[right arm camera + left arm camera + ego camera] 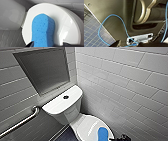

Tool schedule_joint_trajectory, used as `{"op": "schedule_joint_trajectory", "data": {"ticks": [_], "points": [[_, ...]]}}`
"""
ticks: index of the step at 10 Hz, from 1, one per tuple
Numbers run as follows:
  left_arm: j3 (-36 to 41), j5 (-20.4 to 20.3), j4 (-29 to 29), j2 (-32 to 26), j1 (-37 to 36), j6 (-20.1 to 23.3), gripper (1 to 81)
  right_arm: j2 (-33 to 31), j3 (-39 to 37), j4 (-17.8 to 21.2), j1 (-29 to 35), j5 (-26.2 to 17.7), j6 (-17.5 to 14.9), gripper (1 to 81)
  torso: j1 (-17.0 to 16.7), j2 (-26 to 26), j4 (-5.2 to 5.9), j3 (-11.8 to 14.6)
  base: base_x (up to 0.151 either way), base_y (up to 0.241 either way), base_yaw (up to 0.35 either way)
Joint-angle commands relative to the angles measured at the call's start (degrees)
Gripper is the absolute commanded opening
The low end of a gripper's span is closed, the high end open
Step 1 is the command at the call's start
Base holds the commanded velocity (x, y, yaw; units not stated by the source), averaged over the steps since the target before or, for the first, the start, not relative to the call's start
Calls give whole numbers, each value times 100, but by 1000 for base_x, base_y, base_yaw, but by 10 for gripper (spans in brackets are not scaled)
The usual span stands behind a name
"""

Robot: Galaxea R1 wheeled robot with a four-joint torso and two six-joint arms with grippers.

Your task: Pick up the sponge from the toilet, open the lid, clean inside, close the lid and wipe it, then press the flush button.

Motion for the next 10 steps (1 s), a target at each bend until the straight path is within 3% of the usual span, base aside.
{"op": "schedule_joint_trajectory", "data": {"ticks": [1, 7, 10], "points": [[78, 511, -14, -29, 234, 30, 811, 117, -155, -28, 510, -151, 29, 811, 0, 0, 0, 0, 0, 0, 0], [78, 520, -49, -38, 234, 22, 811, 1401, -1677, -72, 686, -388, 38, 811, 0, 0, 0, 0, 0, 0, 0], [78, 520, -58, -81, 252, 22, 811, 1735, -2037, -125, 686, -388, 29, 811, 0, 0, 0, 0, 0, 0, 0]]}}
